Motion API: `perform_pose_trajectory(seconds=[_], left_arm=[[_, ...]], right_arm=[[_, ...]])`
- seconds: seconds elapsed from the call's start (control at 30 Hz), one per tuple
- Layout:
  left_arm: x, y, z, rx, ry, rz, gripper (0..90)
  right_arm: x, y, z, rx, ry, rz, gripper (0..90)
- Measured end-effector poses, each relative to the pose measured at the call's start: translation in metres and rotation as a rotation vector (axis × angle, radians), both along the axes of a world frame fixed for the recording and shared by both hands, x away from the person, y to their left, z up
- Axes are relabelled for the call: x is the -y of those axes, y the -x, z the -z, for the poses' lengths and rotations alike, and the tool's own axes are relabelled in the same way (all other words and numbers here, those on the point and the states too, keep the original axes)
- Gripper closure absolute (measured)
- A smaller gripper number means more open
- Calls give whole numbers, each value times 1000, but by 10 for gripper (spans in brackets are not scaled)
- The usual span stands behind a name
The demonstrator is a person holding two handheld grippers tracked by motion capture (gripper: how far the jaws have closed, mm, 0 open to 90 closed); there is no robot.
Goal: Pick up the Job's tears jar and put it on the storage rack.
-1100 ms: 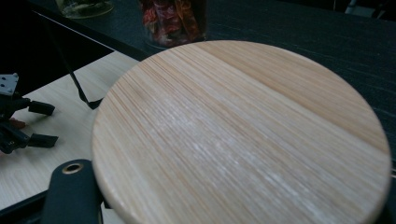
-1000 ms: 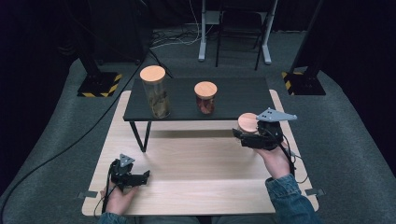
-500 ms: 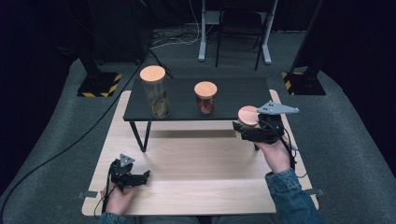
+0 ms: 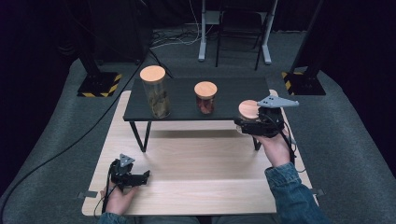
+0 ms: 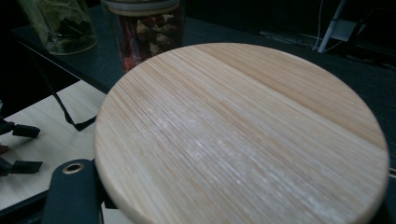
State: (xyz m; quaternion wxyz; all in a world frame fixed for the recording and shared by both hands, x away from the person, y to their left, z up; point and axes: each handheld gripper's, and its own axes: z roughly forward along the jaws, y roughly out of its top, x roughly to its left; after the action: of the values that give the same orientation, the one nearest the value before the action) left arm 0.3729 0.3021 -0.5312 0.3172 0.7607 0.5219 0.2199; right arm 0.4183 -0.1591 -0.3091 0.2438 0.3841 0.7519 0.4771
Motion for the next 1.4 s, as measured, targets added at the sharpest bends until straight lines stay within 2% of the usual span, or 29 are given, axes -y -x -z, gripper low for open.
perform_pose_trajectory(seconds=[0.73,1.17,1.4], left_arm=[[0,0,0,0,0,0,1],[0,0,0,0,0,1,0],[0,0,0,0,0,0,0]], right_arm=[[-8,-24,-8,10,34,38,247],[-14,-40,-6,11,30,66,247],[-17,-47,-5,15,11,79,247]])
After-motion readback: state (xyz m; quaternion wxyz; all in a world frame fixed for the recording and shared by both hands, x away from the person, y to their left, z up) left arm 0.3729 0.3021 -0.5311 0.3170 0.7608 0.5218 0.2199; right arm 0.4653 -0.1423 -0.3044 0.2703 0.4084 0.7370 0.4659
